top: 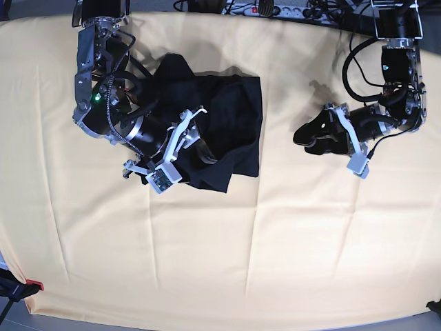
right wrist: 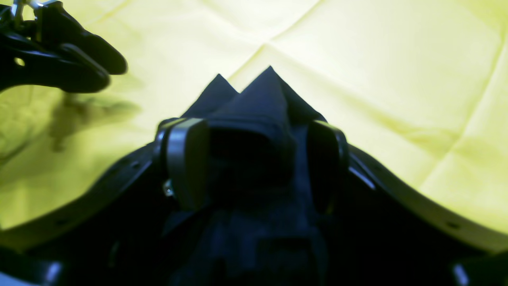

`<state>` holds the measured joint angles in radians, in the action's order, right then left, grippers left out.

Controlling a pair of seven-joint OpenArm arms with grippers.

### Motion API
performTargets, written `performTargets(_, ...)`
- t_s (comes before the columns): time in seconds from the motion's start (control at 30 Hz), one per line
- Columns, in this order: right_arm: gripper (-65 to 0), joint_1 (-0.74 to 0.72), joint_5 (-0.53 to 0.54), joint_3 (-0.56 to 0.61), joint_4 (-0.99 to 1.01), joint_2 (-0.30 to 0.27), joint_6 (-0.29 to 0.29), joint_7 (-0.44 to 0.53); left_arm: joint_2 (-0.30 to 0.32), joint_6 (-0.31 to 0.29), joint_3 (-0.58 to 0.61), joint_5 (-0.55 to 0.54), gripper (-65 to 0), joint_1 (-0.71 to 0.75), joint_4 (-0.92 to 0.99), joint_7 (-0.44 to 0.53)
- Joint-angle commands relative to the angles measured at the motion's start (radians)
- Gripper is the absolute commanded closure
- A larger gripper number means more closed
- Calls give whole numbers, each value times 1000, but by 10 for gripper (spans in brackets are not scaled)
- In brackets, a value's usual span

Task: Fold the T-shirt properly
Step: 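Fold the other strip end with the right gripper over the shirt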

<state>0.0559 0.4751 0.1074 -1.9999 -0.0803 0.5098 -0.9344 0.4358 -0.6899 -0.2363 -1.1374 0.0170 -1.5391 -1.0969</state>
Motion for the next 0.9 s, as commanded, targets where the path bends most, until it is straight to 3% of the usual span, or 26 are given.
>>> performTargets(0.0, -320, -2, -15, -3, -5, 0, 11, 30, 15, -8, -7, -24, -301, -14, -17, 19)
performTargets(0.2, -21, 0, -88, -3, 1, 0, 26, 33, 15, -8, -7, -24, -301, -14, -17, 19)
performTargets(0.23, 0, 1, -88, -3, 1, 0, 31, 33, 15, -8, -7, -24, -301, -14, -17, 19)
performTargets(0.47, 0, 2, -77, -3, 61, 0, 120, 61, 16, -8, -7, -24, -301, -14, -17, 19)
performTargets(0.67, 0, -4, -83, 6, 251, 4, 150, 217, 15, -8, -7, -25, -301, -14, -17, 19)
performTargets(0.87, 0, -58, -39, 129, 266, 86, 154, 222, 15, -8, -7, -27, -301, -14, -17, 19)
